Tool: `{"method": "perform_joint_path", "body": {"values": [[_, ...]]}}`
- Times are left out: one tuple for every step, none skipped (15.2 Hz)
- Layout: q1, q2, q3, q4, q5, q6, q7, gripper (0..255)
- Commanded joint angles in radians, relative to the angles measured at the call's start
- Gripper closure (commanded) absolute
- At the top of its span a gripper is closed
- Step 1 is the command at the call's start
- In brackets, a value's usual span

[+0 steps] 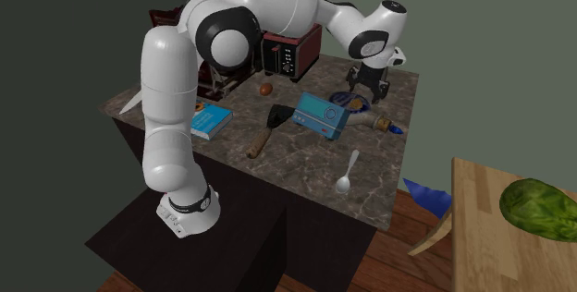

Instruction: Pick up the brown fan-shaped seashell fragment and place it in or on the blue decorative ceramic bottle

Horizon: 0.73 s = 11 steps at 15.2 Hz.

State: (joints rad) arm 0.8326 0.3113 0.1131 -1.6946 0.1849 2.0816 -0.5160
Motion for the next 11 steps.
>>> {"method": "perform_joint_path", "body": {"values": [[-0.007,-0.018,-0.003,0.024,0.000,-0.043,-0.002,0],[-0.011,-0.028,-0.005,0.042,-0.001,-0.072,-0.002,0],[-0.013,-0.036,-0.006,0.058,-0.001,-0.096,-0.001,0],[-0.013,-0.036,-0.006,0.058,-0.001,-0.096,-0.001,0],[-0.013,-0.036,-0.006,0.058,-0.001,-0.096,-0.001,0],[-0.013,-0.036,-0.006,0.058,-0.001,-0.096,-0.001,0],[-0.013,-0.036,-0.006,0.058,-0.001,-0.096,-0.001,0],[-0.013,-0.036,-0.006,0.058,-0.001,-0.096,-0.001,0],[-0.013,-0.036,-0.006,0.058,-0.001,-0.096,-0.001,0],[-0.013,-0.036,-0.006,0.058,-0.001,-0.096,-0.001,0],[-0.013,-0.036,-0.006,0.058,-0.001,-0.096,-0.001,0]]}}
